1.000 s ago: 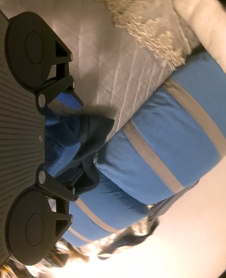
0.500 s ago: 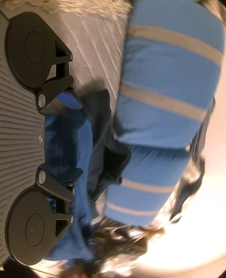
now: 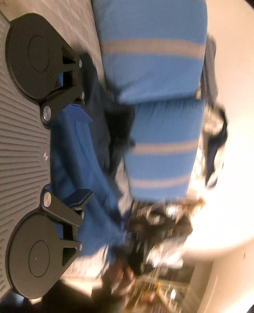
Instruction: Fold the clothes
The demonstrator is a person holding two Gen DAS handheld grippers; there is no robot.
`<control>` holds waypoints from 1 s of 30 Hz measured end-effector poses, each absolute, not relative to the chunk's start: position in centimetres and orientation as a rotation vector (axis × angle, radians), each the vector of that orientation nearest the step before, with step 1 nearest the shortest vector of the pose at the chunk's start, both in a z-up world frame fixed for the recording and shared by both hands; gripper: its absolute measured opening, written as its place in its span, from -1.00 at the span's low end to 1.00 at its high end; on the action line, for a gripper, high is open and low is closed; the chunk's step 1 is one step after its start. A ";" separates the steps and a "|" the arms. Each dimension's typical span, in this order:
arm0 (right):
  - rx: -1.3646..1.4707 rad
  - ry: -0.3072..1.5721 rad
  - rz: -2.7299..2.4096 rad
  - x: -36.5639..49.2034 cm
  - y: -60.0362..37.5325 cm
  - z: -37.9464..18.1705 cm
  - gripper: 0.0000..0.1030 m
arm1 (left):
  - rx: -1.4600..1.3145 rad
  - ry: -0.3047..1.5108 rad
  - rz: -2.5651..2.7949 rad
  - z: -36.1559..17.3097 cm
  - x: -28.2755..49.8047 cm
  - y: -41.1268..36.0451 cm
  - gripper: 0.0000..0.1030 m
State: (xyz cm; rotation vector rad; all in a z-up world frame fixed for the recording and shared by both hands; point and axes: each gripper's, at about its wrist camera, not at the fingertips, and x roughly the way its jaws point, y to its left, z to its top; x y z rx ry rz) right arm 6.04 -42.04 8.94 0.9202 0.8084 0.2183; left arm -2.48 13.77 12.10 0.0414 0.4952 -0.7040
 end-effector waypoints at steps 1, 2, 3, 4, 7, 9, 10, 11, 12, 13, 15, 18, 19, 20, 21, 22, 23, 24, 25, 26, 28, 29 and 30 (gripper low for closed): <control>0.914 0.805 0.223 6.2 -41.8 9.2 0.76 | 0.050 0.512 -0.739 12.1 -2.1 13.1 0.44; 0.906 0.800 0.228 6.2 -41.6 9.4 0.76 | 0.063 0.529 -0.773 12.0 -1.7 12.4 0.44; 0.898 0.794 0.232 6.3 -41.3 9.6 0.76 | 0.077 0.547 -0.806 11.9 -1.3 11.8 0.44; 0.889 0.788 0.234 6.3 -41.1 9.8 0.76 | 0.091 0.565 -0.839 11.8 -0.9 11.1 0.44; 0.864 0.765 0.232 6.4 -41.0 10.2 0.76 | 0.092 0.623 -0.899 10.7 0.5 10.0 0.08; 0.836 0.737 0.216 6.5 -41.3 10.6 0.76 | 0.119 0.651 -0.865 10.1 1.2 9.2 -0.60; 0.814 0.720 0.202 6.5 -41.6 10.9 0.76 | 0.136 0.655 -0.824 10.0 1.4 9.0 -0.66; 0.791 0.704 0.188 6.6 -41.8 11.1 0.76 | 0.154 0.659 -0.784 9.8 1.7 8.7 -0.73; 0.762 0.686 0.171 6.6 -42.1 11.3 0.76 | 0.171 0.663 -0.743 9.6 2.0 8.5 -0.75; 0.726 0.670 0.155 6.6 -42.3 11.4 0.76 | 0.181 0.671 -0.705 9.5 2.3 8.3 -0.76; 0.650 0.640 0.125 6.7 -42.7 11.6 0.76 | 0.202 0.693 -0.639 9.0 2.8 8.1 -0.77; 0.562 0.625 0.113 7.2 -43.2 11.2 0.76 | 0.276 0.725 -0.558 7.8 3.4 7.3 -0.77; 0.543 0.628 0.115 7.4 -43.3 11.0 0.76 | 0.294 0.729 -0.535 7.6 3.5 7.1 -0.77; 0.534 0.635 0.118 7.7 -43.5 10.7 0.76 | 0.309 0.731 -0.514 7.4 3.6 7.0 -0.77; 0.528 0.645 0.124 7.9 -43.6 10.4 0.76 | 0.323 0.734 -0.493 7.2 3.6 6.8 -0.77; 0.523 0.656 0.130 8.2 -43.7 10.1 0.76 | 0.332 0.733 -0.474 7.1 3.7 6.7 -0.77; 0.517 0.666 0.146 8.5 -43.8 9.8 0.76 | 0.339 0.731 -0.456 7.1 3.8 6.6 -0.77; 0.505 0.673 0.164 8.8 -43.9 9.5 0.76 | 0.345 0.729 -0.438 7.2 3.9 6.5 -0.77; 0.489 0.677 0.181 9.1 -43.9 9.3 0.76 | 0.352 0.727 -0.420 7.2 4.0 6.5 -0.77; 0.472 0.681 0.196 9.4 -43.9 9.1 0.76 | 0.359 0.725 -0.402 7.2 4.1 6.4 -0.78; 0.442 0.689 0.231 9.7 -43.9 8.6 0.76 | 0.372 0.720 -0.372 7.2 4.1 6.3 -0.78; 0.431 0.692 0.252 9.9 -43.9 8.3 0.76 | 0.376 0.720 -0.363 7.1 4.2 6.3 -0.78; 0.422 0.695 0.274 10.1 -43.9 8.0 0.76 | 0.381 0.721 -0.353 7.1 4.2 6.3 -0.78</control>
